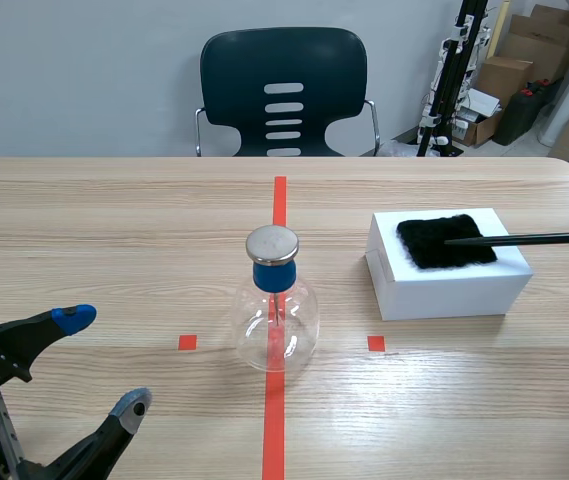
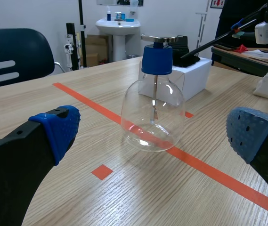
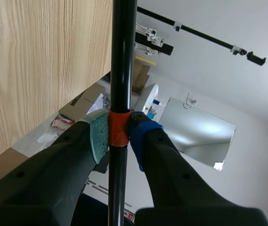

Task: Do the electroscope experiment. rub the rod on the fur

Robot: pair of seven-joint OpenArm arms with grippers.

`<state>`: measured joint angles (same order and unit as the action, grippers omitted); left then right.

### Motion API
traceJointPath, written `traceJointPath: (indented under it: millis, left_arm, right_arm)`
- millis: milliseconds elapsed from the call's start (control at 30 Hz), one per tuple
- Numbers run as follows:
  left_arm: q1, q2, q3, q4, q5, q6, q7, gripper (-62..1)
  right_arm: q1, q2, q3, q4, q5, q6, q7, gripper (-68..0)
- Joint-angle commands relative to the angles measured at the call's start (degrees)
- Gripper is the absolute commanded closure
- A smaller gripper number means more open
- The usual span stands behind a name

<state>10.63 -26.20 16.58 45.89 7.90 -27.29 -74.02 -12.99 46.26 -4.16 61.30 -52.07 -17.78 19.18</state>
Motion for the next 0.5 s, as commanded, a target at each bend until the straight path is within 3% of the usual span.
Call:
traceJointPath:
  millis: [0, 300, 400, 467]
  left_arm:
    - [-0.15, -0.50, -0.42, 1.14, -0.59, -0.35, -0.98, -62.3]
    - [-0.15, -0.50, -0.42, 1.14, -0.59, -0.35, -0.98, -62.3]
    - [-0.15, -0.50, -0.42, 1.14, -0.59, -0.35, -1.01, -62.3]
    - [-0.17, -0.50, -0.42, 1.14, -0.59, -0.35, -0.98, -62.3]
  right_arm:
    - [-0.42, 2.45, 0.35, 0.63, 0.70, -0.44, -0.48, -0.4]
    - [-1.64, 4.04, 0.35, 0.63, 4.28, -1.29, -0.48, -0.4]
    - [-3.58, 4.85, 0.39, 0.63, 5.75, -4.17, -0.15, -0.4]
    - [-5.09, 4.98, 0.39, 0.68, 7.98, -7.74, 0.17, -0.4]
